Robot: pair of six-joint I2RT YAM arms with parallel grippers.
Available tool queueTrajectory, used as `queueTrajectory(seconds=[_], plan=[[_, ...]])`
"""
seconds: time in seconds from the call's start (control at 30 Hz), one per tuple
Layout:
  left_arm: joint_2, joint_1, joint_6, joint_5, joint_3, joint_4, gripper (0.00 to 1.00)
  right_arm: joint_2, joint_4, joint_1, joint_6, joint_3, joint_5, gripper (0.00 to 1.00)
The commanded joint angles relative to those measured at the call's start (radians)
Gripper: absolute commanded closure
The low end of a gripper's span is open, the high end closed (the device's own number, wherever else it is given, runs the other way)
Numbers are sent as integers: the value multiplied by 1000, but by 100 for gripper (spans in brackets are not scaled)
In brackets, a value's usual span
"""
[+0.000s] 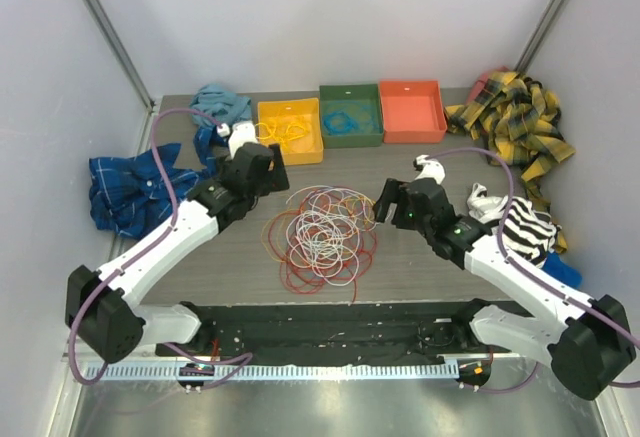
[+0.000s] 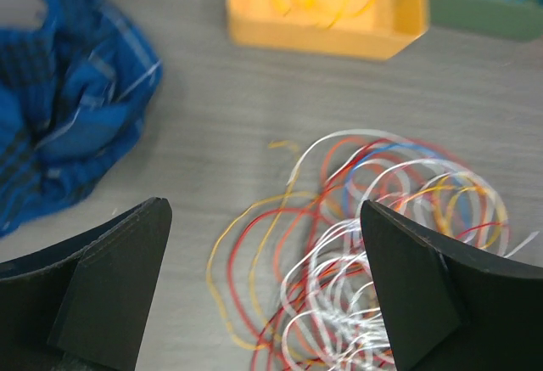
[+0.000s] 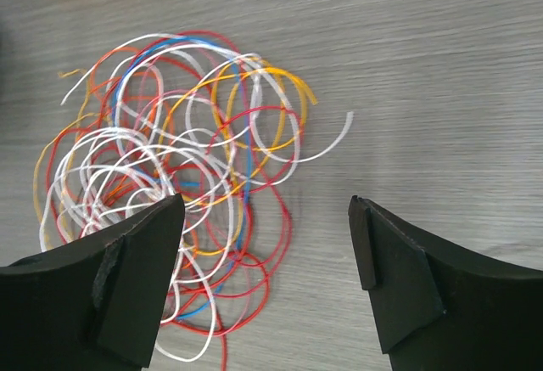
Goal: Untangle the cables
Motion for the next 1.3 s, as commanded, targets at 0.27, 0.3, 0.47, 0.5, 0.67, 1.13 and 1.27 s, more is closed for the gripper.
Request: queueTrajectory(seconds=[0.27,0.3,0.47,0.5,0.67,1.13,1.27], plan=[[-164,9,-204,45,-175,-115,0,311,93,345,-65,233,-10,13],[-184,9,-209,45,-185,-131,0,328,104,356,-64,240,-13,17],[-292,9,-191,24,-204,-171,0,423,144,396,-58,296,-29,36],[-318,10,-186,9,-207,-181,0,436,150,406,-59,303,-34,39],[-361,10,-165,-8,-221,-188,0,549,149,419,-59,380,-48,47],[-384,10,-151,9,-244,-189,0,415,58,420,-145,498,200,99],[-375,10,-146,22,-245,-161,0,326,-67,420,-288,688,340,99]])
